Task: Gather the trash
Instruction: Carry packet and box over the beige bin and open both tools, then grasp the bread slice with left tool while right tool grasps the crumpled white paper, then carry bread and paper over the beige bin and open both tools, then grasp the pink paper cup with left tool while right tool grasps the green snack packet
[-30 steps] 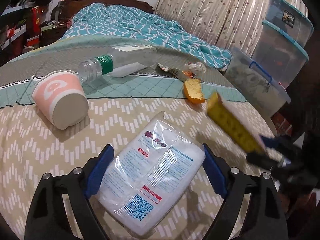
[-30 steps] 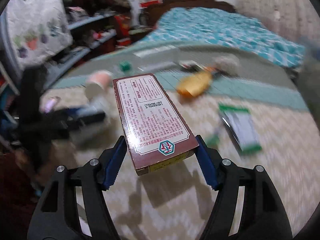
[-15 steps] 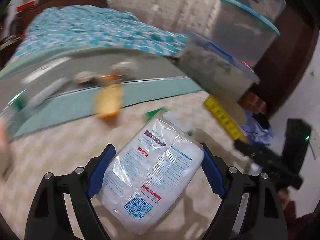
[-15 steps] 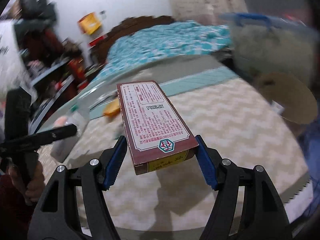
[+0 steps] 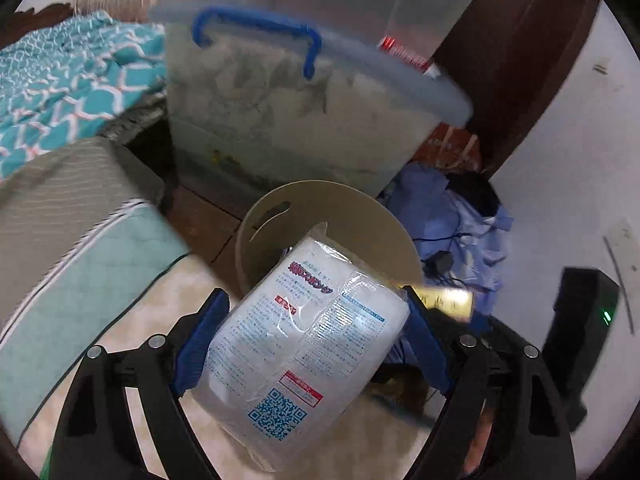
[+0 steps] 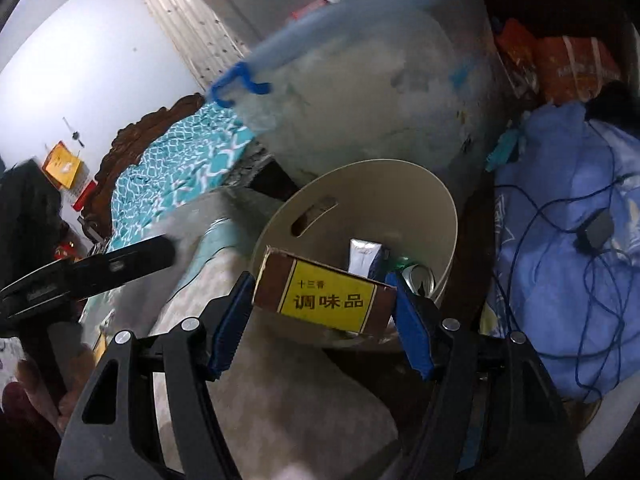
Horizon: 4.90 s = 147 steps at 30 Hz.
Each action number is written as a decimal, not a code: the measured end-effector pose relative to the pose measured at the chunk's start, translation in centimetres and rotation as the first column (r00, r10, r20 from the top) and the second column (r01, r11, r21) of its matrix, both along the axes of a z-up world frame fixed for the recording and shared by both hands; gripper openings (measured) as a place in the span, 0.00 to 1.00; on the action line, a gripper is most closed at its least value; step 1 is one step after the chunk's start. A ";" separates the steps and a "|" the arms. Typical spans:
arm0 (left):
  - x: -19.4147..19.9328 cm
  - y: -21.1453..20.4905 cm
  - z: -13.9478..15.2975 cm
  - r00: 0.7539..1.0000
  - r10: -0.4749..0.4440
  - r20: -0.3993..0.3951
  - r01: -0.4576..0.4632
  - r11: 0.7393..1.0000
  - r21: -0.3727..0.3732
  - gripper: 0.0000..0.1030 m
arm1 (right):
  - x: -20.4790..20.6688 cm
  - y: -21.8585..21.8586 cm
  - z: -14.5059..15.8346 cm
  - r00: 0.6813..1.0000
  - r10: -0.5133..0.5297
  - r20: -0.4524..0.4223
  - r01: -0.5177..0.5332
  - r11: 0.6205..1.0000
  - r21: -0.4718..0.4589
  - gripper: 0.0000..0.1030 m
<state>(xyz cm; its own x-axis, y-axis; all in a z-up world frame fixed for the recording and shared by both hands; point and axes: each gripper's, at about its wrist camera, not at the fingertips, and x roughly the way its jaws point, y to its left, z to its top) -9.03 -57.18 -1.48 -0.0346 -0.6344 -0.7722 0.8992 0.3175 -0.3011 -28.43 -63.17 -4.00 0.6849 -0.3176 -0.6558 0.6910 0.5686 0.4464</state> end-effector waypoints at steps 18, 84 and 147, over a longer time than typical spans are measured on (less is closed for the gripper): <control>1.8 0.4 2.7 0.991 0.100 -0.092 -0.105 0.993 -0.054 0.92 | -2.4 0.8 -0.4 0.987 -0.135 0.084 0.136 0.991 -0.010 0.84; 0.9 47.1 -3.3 0.820 0.569 0.062 -0.568 0.822 -0.032 0.66 | 11.7 33.9 -0.2 0.640 0.755 -0.146 -0.768 0.635 -0.085 0.83; 5.0 35.5 0.3 0.903 0.405 0.144 -0.411 0.912 0.013 0.76 | 6.9 13.3 0.8 0.921 0.384 0.069 -0.383 0.923 -0.032 0.56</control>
<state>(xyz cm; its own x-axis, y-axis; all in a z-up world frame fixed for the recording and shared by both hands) -4.08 -21.71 -1.17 0.3267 -0.5377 -0.7772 0.7197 0.6746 -0.1641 -21.56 -49.91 -3.22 0.8022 -0.0326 -0.5962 0.3847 0.7918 0.4744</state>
